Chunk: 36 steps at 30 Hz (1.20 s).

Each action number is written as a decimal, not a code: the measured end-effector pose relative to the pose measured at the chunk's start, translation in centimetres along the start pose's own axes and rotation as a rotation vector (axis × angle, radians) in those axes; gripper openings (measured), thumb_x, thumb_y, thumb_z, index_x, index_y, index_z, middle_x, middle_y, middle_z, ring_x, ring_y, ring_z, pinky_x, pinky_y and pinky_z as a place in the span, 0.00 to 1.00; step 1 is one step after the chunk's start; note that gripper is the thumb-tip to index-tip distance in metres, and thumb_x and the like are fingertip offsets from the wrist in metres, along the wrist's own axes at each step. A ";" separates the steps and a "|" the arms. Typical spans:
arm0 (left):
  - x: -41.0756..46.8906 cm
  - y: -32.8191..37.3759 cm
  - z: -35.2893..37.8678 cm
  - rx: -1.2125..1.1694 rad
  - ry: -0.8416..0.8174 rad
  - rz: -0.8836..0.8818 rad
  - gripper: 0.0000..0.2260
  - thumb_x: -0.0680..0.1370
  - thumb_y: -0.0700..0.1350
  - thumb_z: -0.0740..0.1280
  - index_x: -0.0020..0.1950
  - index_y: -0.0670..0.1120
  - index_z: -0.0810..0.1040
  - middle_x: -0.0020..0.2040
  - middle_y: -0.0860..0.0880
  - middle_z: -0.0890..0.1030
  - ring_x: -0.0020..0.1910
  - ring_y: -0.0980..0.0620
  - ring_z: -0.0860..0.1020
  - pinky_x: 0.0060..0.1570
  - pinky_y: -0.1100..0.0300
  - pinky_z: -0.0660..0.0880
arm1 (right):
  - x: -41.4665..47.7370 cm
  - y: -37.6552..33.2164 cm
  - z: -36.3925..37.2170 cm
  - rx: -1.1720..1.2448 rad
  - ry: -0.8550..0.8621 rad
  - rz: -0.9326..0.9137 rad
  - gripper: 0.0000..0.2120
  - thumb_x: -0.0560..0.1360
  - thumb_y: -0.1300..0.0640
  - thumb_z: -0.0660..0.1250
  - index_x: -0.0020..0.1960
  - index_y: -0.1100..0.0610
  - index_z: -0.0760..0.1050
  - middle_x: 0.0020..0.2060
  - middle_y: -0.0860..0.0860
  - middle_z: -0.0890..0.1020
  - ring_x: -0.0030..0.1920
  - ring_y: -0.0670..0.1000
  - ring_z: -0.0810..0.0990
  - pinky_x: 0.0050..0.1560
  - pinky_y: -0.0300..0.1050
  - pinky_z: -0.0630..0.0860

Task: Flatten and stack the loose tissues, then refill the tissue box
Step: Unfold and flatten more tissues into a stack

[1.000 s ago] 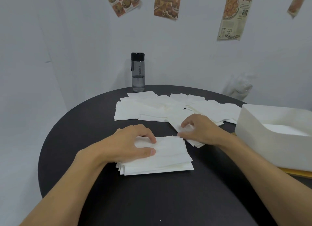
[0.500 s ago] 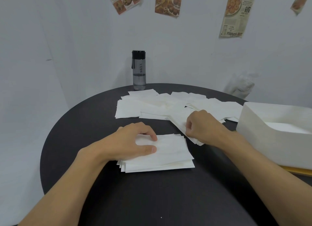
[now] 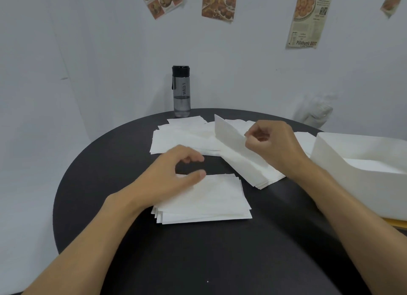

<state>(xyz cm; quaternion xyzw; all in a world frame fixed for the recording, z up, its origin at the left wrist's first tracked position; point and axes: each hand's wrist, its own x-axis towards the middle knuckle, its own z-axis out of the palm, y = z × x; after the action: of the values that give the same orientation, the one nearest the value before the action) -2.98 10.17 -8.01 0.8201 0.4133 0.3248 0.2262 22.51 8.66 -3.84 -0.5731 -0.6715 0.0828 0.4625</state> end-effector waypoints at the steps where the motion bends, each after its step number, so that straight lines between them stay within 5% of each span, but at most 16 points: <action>1: 0.1 0.3 0.0 -0.026 0.088 0.011 0.12 0.77 0.52 0.71 0.59 0.60 0.77 0.58 0.64 0.78 0.60 0.66 0.74 0.54 0.72 0.67 | -0.1 -0.3 -0.1 0.081 -0.028 0.010 0.06 0.73 0.63 0.68 0.38 0.58 0.80 0.37 0.48 0.84 0.36 0.43 0.79 0.39 0.32 0.73; 7: 0.5 1.2 -0.7 -0.198 0.426 -0.011 0.20 0.78 0.53 0.71 0.68 0.56 0.70 0.63 0.62 0.75 0.61 0.62 0.76 0.57 0.61 0.76 | -0.7 -2.0 0.2 0.374 -0.187 0.045 0.08 0.75 0.68 0.65 0.38 0.64 0.78 0.34 0.50 0.80 0.37 0.47 0.74 0.39 0.39 0.69; 14: 0.0 2.4 -0.8 -0.586 0.372 -0.023 0.04 0.77 0.38 0.72 0.50 0.44 0.83 0.46 0.47 0.87 0.45 0.50 0.85 0.46 0.53 0.81 | -1.1 -2.5 0.6 0.533 -0.318 0.074 0.08 0.76 0.65 0.67 0.39 0.58 0.80 0.33 0.50 0.78 0.37 0.51 0.71 0.40 0.43 0.66; 17: 0.1 2.4 -0.9 -0.620 0.405 -0.055 0.05 0.77 0.37 0.72 0.52 0.42 0.82 0.46 0.42 0.87 0.44 0.47 0.85 0.48 0.51 0.82 | -1.1 -2.4 0.4 0.582 -0.343 0.107 0.05 0.78 0.53 0.69 0.50 0.54 0.81 0.37 0.45 0.81 0.40 0.45 0.77 0.43 0.37 0.71; 19: 0.1 2.3 -1.1 -0.659 0.396 -0.082 0.10 0.76 0.39 0.74 0.55 0.44 0.80 0.43 0.39 0.85 0.41 0.44 0.83 0.45 0.50 0.79 | -1.0 -2.2 0.4 0.540 -0.355 0.099 0.09 0.77 0.54 0.71 0.56 0.53 0.78 0.37 0.47 0.81 0.40 0.45 0.78 0.45 0.40 0.70; 23: 0.1 1.7 -1.6 -0.552 0.322 -0.124 0.16 0.77 0.42 0.73 0.63 0.52 0.75 0.33 0.44 0.74 0.35 0.47 0.70 0.40 0.55 0.68 | -1.2 -1.7 1.2 0.426 -0.374 0.123 0.07 0.76 0.63 0.71 0.53 0.56 0.79 0.37 0.52 0.82 0.38 0.47 0.79 0.49 0.44 0.73; 26: 0.1 1.9 -1.7 -0.452 0.297 -0.129 0.11 0.77 0.40 0.72 0.58 0.49 0.78 0.34 0.46 0.81 0.34 0.46 0.73 0.37 0.58 0.70 | -1.5 -1.5 2.0 0.305 -0.478 0.119 0.03 0.76 0.63 0.72 0.47 0.56 0.81 0.36 0.50 0.83 0.35 0.44 0.78 0.44 0.38 0.74; 29: 0.0 1.7 -1.4 -0.323 0.194 -0.115 0.09 0.76 0.40 0.73 0.53 0.49 0.80 0.41 0.47 0.85 0.43 0.41 0.81 0.45 0.55 0.78 | -1.8 -1.3 2.8 0.194 -0.553 0.053 0.02 0.76 0.62 0.71 0.47 0.57 0.82 0.39 0.52 0.85 0.36 0.41 0.79 0.37 0.31 0.73; 32: -0.3 1.0 -0.9 -0.133 -0.027 -0.070 0.09 0.74 0.46 0.75 0.52 0.54 0.81 0.45 0.53 0.84 0.43 0.54 0.80 0.43 0.61 0.76 | -2.0 -0.9 3.3 0.086 -0.565 0.011 0.02 0.75 0.60 0.72 0.46 0.55 0.83 0.41 0.50 0.85 0.38 0.40 0.80 0.41 0.31 0.75; 36: -0.4 0.2 -0.3 0.028 -0.196 -0.097 0.08 0.71 0.55 0.74 0.49 0.60 0.82 0.51 0.58 0.81 0.51 0.60 0.77 0.57 0.55 0.76 | -1.8 -0.7 3.0 0.041 -0.514 -0.015 0.03 0.74 0.57 0.72 0.42 0.51 0.82 0.39 0.46 0.84 0.36 0.42 0.76 0.38 0.33 0.73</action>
<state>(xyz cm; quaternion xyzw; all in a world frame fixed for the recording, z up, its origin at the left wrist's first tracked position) -3.29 9.81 -7.83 0.8301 0.4329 0.2257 0.2693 19.68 8.14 -6.02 -0.5185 -0.7694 0.2360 0.2889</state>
